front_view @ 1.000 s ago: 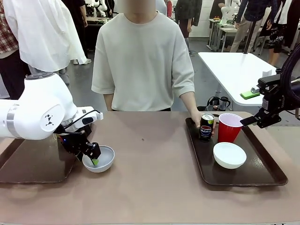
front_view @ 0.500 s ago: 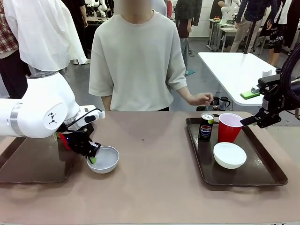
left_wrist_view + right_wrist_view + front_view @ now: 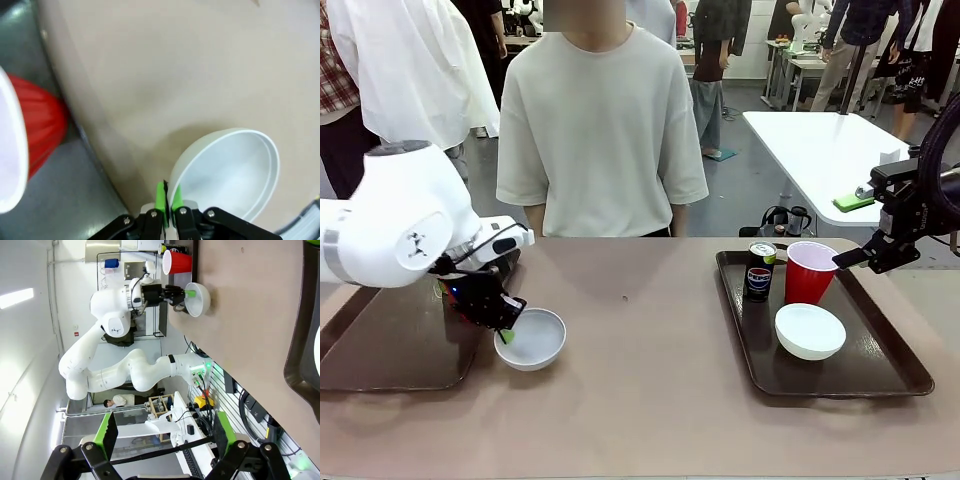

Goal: Prepare tableware on both trays.
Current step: Pick up a Picnic Bowl from the table and place it on a Handle tray.

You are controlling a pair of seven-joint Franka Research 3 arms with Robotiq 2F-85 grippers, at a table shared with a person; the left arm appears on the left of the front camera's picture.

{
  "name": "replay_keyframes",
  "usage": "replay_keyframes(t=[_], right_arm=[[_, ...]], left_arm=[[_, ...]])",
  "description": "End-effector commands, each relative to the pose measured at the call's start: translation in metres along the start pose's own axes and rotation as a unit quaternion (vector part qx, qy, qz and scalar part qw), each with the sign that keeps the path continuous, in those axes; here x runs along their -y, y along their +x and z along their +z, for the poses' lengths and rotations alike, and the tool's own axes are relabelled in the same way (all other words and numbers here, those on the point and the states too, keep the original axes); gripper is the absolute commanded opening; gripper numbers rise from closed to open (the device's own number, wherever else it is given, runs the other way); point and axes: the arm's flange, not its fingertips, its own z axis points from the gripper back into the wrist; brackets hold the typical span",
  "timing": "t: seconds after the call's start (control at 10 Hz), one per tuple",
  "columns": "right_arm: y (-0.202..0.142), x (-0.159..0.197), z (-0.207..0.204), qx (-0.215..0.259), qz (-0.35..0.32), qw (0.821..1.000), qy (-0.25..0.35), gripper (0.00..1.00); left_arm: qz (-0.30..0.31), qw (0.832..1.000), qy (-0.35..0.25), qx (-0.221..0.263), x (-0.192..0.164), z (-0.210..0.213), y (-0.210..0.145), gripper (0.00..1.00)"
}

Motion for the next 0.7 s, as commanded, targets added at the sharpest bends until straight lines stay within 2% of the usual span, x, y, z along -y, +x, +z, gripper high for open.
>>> replay_keyframes(t=[0.0,0.2,0.3,0.6], right_arm=[[0.000,0.001,0.003,-0.010,0.009,1.000,-0.004,1.00],[0.000,0.001,0.003,-0.010,0.009,1.000,-0.004,1.00],[0.000,0.001,0.003,-0.010,0.009,1.000,-0.004,1.00],[0.000,0.001,0.003,-0.010,0.009,1.000,-0.004,1.00]], left_arm=[[0.069,0.997,-0.017,0.019,-0.007,0.065,-0.024,0.00],[0.083,0.995,-0.030,0.055,-0.028,0.122,-0.043,0.00],[0.084,0.994,-0.021,0.066,-0.046,0.135,-0.050,0.00],[0.120,0.991,0.021,0.050,-0.114,0.138,-0.053,0.00]])
